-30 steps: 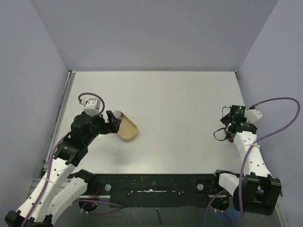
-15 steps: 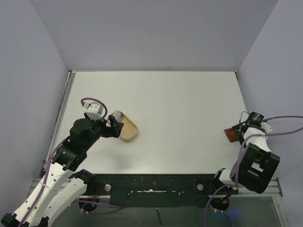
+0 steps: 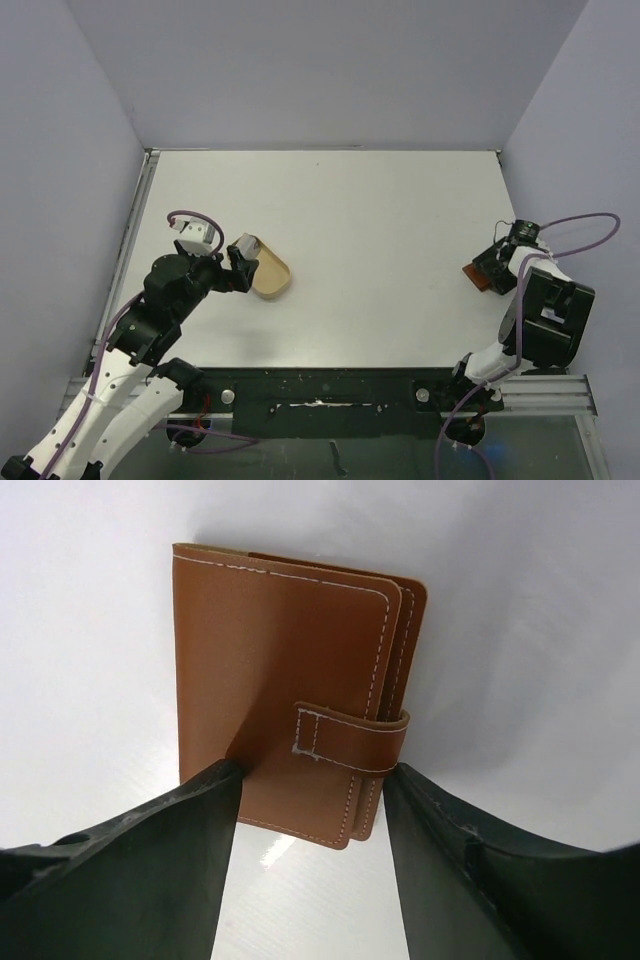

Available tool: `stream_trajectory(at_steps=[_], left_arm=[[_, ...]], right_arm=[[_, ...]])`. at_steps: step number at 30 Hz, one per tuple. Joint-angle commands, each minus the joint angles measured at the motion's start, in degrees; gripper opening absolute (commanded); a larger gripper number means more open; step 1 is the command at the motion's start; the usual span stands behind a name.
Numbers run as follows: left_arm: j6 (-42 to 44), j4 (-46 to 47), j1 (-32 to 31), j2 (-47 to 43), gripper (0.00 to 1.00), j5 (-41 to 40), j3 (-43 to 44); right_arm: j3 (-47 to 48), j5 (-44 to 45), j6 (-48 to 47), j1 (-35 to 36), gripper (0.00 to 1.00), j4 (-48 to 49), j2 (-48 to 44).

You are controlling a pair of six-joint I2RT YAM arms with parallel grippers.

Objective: Put the credit cards into the card holder
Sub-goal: Move the card holder to the center of the board, then pick up the card holder from the center of the board.

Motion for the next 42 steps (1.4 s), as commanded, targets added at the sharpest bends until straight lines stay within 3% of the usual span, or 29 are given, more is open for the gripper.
stream_trajectory(at_steps=[1,7,22,28,34,42], left_arm=[[1.1,3.6,-0.3,-0.5,0.89,-0.9,-0.1],[1.2,3.4,-0.3,-0.5,0.89,-1.5,-0.3],[1.5,3.1,-0.1,0.7,0.86,-2.8,-0.2],[1.5,2.3,-0.1,2.3,0.86,-2.7,0.2],[1.6,1.8,0.0,3.5,0.84,-2.7,0.5],[1.3,0.8,0.3,5.1,0.80,-3.1,2.0]], right_arm=[[4.0,1.5,-2.7,7.6,0.57,-2.4,2.3],[5.7,1.6,-3.1,17.8,0.55,-3.5,3.9],[12.4,6.2,-3.9,50.8,0.49,-8.7,11.3],[10.4,5.0,-4.2,55.3,0.44,-9.0,8.7],[4.6,1.3,-2.3,55.7,0.44,-3.3,0.9],[-2.7,-1.9,8.2,55.6,0.60,6.4,-1.9]])
